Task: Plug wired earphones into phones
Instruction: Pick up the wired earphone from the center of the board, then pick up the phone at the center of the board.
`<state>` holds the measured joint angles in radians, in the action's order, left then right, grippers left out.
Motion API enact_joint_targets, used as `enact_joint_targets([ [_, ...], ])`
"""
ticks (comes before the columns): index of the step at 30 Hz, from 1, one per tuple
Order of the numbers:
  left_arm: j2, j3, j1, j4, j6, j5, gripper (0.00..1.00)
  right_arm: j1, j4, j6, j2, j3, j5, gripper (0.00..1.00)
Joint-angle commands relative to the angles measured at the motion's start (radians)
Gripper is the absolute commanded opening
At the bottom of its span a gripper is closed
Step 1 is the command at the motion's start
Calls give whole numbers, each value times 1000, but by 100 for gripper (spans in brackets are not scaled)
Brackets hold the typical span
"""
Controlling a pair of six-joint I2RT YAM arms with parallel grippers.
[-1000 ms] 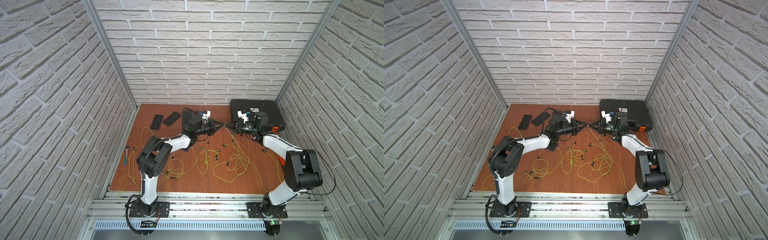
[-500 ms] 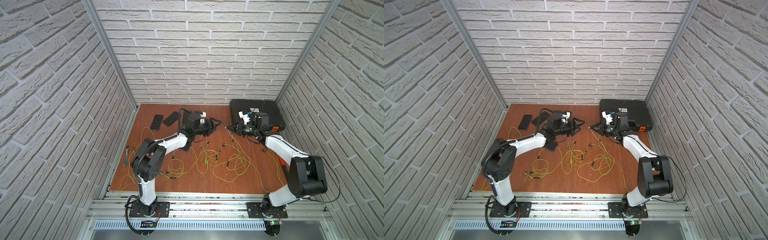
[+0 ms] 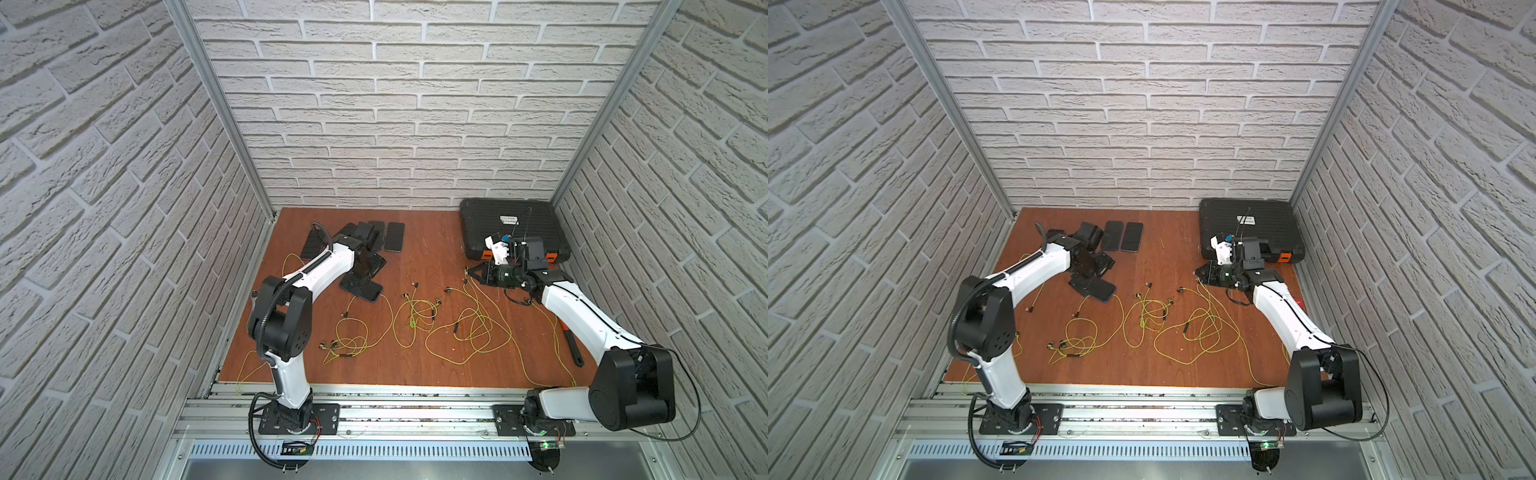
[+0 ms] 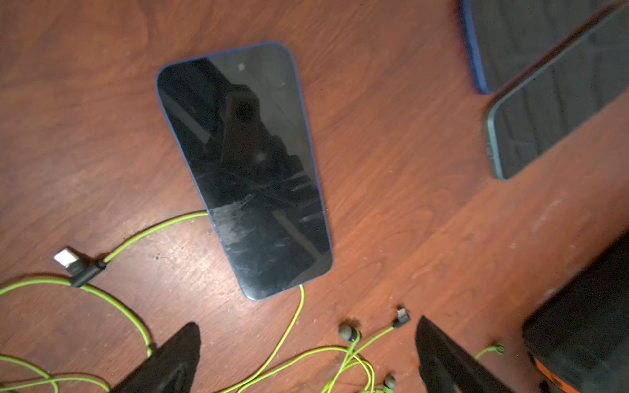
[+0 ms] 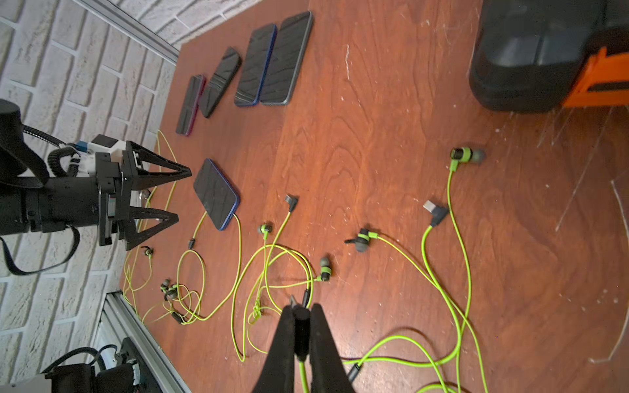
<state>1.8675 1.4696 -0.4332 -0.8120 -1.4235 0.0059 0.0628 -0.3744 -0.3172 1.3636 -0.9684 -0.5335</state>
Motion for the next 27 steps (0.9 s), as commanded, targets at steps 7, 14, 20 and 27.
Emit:
enact_joint_targets([
  [7, 197, 157, 14, -188, -114, 3, 98, 11, -44, 83, -39, 17, 38, 6],
  [14, 234, 151, 25, -159, -141, 15, 98, 11, -58, 105, -31, 17, 50, 6],
  [20, 248, 89, 38, -65, -158, 48, 97, 10, -51, 107, -13, 14, 43, 6],
  [27, 263, 58, 41, -30, -166, 65, 84, 11, -50, 102, -9, 16, 41, 6],
])
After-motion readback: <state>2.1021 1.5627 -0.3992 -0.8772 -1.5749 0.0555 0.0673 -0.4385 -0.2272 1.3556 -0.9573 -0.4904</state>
